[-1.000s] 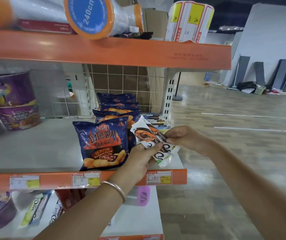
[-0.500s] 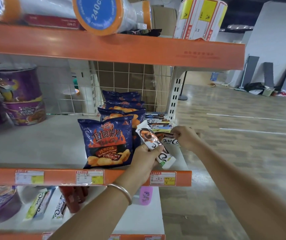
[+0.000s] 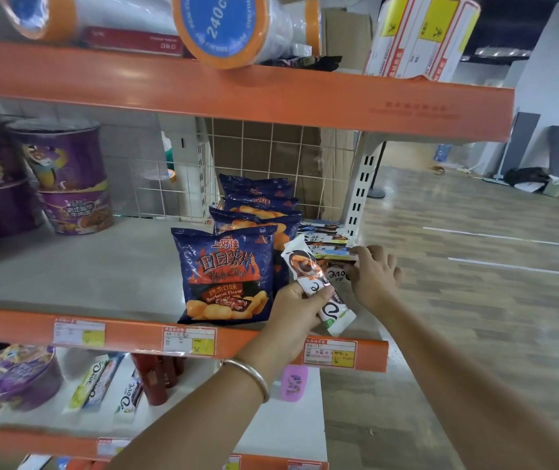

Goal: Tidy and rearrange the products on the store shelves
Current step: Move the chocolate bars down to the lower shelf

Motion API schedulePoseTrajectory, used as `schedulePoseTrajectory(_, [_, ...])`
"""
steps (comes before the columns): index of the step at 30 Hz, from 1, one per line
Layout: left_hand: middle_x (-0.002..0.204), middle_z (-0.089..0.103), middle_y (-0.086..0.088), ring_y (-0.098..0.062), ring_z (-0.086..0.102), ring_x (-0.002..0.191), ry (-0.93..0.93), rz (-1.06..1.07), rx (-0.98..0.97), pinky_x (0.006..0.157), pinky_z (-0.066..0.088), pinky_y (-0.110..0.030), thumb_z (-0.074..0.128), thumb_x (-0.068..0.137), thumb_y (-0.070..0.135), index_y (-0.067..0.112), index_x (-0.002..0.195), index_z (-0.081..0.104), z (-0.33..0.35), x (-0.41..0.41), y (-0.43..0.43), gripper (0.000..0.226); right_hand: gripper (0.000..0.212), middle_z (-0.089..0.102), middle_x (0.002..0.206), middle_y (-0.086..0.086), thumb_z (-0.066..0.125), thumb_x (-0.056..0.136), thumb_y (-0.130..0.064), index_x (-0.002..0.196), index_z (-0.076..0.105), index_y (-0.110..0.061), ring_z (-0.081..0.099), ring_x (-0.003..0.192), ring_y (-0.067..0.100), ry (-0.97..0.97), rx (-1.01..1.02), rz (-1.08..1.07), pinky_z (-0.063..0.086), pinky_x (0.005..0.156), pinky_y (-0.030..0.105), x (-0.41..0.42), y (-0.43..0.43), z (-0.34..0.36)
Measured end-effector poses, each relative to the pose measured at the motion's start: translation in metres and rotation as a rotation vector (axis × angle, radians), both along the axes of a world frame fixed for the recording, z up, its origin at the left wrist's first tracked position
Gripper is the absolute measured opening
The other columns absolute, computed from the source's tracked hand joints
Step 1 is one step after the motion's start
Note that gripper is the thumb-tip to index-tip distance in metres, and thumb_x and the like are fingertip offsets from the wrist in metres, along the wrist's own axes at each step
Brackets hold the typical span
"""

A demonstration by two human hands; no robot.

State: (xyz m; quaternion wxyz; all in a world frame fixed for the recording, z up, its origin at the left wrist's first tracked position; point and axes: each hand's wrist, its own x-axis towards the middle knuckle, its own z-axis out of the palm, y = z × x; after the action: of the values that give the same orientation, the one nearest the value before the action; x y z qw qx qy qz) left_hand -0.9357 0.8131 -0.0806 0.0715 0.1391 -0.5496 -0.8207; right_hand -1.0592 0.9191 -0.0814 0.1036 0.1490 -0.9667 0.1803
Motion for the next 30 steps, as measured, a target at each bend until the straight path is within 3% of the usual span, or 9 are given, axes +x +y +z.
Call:
schedulePoseTrajectory(2, [0.094,0.069,-0.012,-0.026,0.067,0.089,0.010,0.006,-0.004,0.088,0.054,-0.045,0.061,0.088,0.006,0.009,0.087,0.063,0.001,0.001,0.000,0.004,0.043,0.035,0.140,0.006,0.049,0.092,-0.035,0.134,0.043,-0.024,0.029,0.129,0.032,0.005,-0.054,-0.024,0.023,0.106,0.046,0.005,0.001,0.005])
schedulePoseTrajectory(5, [0.087,0.069,-0.009,-0.025,0.066,0.084,0.038,0.011,0.012,0.089,0.054,-0.046,0.060,0.088,0.005,0.010,0.083,0.064,0.001,0.002,0.001,0.008,0.031,0.054,0.125,-0.001,0.051,0.091,-0.041,0.118,0.057,-0.027,0.046,0.120,0.024,-0.125,-0.304,0.102,0.033,0.105,0.045,0.018,0.005,0.019])
schedulePoseTrajectory(8, [0.090,0.069,-0.013,-0.030,0.064,0.091,0.065,0.025,-0.010,0.094,0.050,-0.051,0.061,0.088,0.007,0.011,0.082,0.066,-0.002,0.001,0.000,0.009,0.019,0.067,0.098,-0.006,0.059,0.090,-0.028,0.105,0.066,-0.019,0.061,0.098,0.014,-0.424,-0.412,0.387,0.047,0.089,0.027,0.043,0.019,0.036])
schedulePoseTrajectory(11, [0.093,0.068,-0.016,-0.030,0.062,0.089,0.090,0.019,-0.007,0.091,0.049,-0.048,0.061,0.088,0.009,0.010,0.086,0.067,-0.003,0.002,-0.001,0.006,0.020,0.071,0.099,0.002,0.067,0.085,-0.018,0.103,0.068,-0.010,0.063,0.090,0.010,-0.604,-0.397,0.492,0.049,0.087,0.025,0.057,0.029,0.037])
schedulePoseTrajectory(15, [0.087,0.067,-0.008,-0.020,0.063,0.081,0.078,-0.003,-0.014,0.080,0.054,-0.034,0.059,0.090,0.010,0.010,0.085,0.063,-0.003,0.001,0.000,0.006,0.007,0.066,0.083,-0.003,0.066,0.085,-0.014,0.091,0.066,-0.013,0.058,0.078,0.012,-0.443,-0.366,0.480,0.045,0.075,0.026,0.049,0.030,0.027])
schedulePoseTrajectory(20, [0.117,0.059,-0.005,-0.019,0.059,0.106,0.004,-0.033,-0.177,0.091,0.054,-0.033,0.056,0.092,0.012,0.006,0.119,0.056,-0.001,0.004,-0.002,0.028,0.021,0.061,0.081,-0.005,0.060,0.088,-0.007,0.096,0.061,-0.027,0.053,0.067,0.013,-0.223,-0.447,0.309,0.040,0.057,0.013,0.018,0.049,0.034])
schedulePoseTrajectory(23, [0.117,0.060,-0.004,-0.017,0.060,0.107,0.011,-0.056,-0.297,0.094,0.053,-0.035,0.054,0.090,0.009,0.013,0.117,0.058,-0.003,0.005,-0.001,0.027,0.017,0.064,0.095,0.009,0.060,0.089,-0.010,0.096,0.066,-0.023,0.061,0.090,0.037,-0.210,-0.318,0.237,0.049,0.076,0.038,-0.007,0.060,0.029])
schedulePoseTrajectory(26, [0.109,0.063,-0.001,-0.019,0.061,0.108,0.006,-0.045,-0.325,0.096,0.052,-0.039,0.055,0.088,0.008,0.015,0.109,0.061,-0.003,0.006,0.000,0.023,0.020,0.064,0.107,0.004,0.060,0.089,-0.014,0.108,0.068,-0.015,0.058,0.109,0.031,-0.270,-0.222,0.238,0.043,0.091,0.040,-0.012,0.051,0.021])
schedulePoseTrajectory(30, [0.102,0.064,0.002,-0.021,0.064,0.104,-0.002,-0.032,-0.331,0.094,0.052,-0.042,0.053,0.088,0.006,0.019,0.100,0.063,-0.001,0.006,0.000,0.020,0.027,0.061,0.124,-0.005,0.056,0.089,-0.036,0.115,0.064,-0.034,0.049,0.121,0.027,-0.213,-0.087,0.111,0.037,0.102,0.042,-0.011,0.029,0.014])
